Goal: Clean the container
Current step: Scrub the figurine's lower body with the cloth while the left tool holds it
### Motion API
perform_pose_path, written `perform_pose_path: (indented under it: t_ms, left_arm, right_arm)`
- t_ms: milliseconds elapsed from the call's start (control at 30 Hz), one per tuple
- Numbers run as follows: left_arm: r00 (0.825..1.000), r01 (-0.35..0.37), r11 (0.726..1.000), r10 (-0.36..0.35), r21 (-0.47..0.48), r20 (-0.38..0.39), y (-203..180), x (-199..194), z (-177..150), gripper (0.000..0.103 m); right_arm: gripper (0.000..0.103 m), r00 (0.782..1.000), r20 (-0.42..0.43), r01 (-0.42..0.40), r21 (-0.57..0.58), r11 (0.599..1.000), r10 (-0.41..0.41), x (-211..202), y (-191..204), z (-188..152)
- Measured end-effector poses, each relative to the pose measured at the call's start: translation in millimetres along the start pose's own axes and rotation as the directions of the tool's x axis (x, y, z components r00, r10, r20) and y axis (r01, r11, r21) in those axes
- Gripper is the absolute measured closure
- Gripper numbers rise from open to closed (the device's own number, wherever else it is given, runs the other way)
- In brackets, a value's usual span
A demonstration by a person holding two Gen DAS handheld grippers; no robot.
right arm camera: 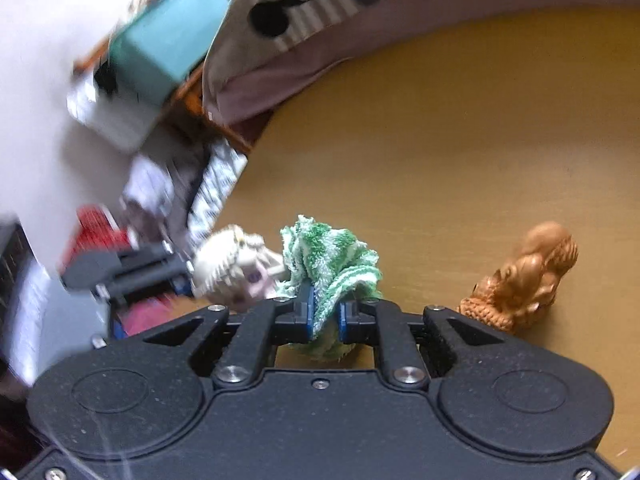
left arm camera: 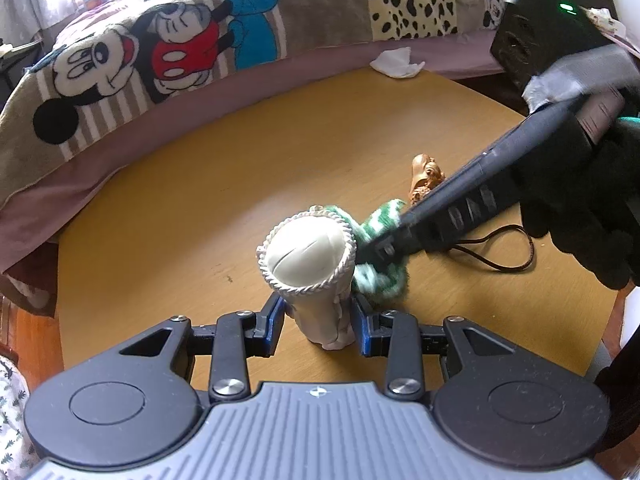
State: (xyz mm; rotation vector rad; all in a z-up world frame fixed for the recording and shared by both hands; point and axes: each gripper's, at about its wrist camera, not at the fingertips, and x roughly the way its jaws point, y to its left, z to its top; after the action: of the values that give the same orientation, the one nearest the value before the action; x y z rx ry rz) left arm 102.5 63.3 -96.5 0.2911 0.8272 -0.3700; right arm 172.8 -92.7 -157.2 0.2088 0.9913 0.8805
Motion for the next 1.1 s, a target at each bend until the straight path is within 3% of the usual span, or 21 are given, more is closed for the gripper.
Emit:
perform_pose_path:
  t_ms: [67,133,267,400,533,667,800,900,1100]
  left_arm:
    - [1.000,-0.003,1.000,0.003,0.001,-0.002,1,0,0,0.070]
    - [1.000,-0.005,1.000,0.005,0.003,-0.004,2,-1,-1,0.070]
    - [1.000,-0.010,1.000,0.010,0.005,-0.008,5,-2,-1,0.070]
    - [1.000,-0.015,1.000,0.015,0.008,-0.012,7,-3,-2,0.069]
    - [1.000,-0.005,1.000,0.005,-0.007,-0.009,12,-4,-4,0.069]
    - [1.000,-0.017,0.999,0.017,-0.028,-0.008,2,-6,-6,0.069]
    - [1.000,-0.011,0.999,0.011,-0.044,-0.006,4,-5,-6,0.069]
    - [1.000,-0.006,0.997,0.006,-0.078,-0.002,7,-5,-5,0.069]
    - [1.000,-0.013,0.990,0.014,-0.144,0.005,10,-5,-5,0.069]
  right_arm:
    - [0.092,0.997,-0.020,0.067,-0.145,0.987,-0.071,6,19,-4]
    - [0.092,0.993,-0.012,0.110,-0.218,0.970,-0.115,8,28,-4]
    - [0.092,0.989,0.025,0.149,-0.198,0.969,-0.147,8,23,1]
    - [0.092,0.996,0.015,0.087,-0.218,0.972,-0.086,9,23,1]
    - [0.092,0.994,-0.086,0.038,-0.256,0.966,-0.062,12,25,4]
    - [0.092,0.991,-0.135,-0.041,-0.241,0.970,0.009,4,21,6]
    - [0.092,0.999,-0.027,0.044,-0.124,0.991,-0.047,-5,2,10]
    - [0.092,1.000,0.008,-0.015,-0.022,1.000,0.016,-7,-11,6]
    - [0.092,0.990,-0.143,-0.038,-0.200,0.979,0.009,-2,18,-7]
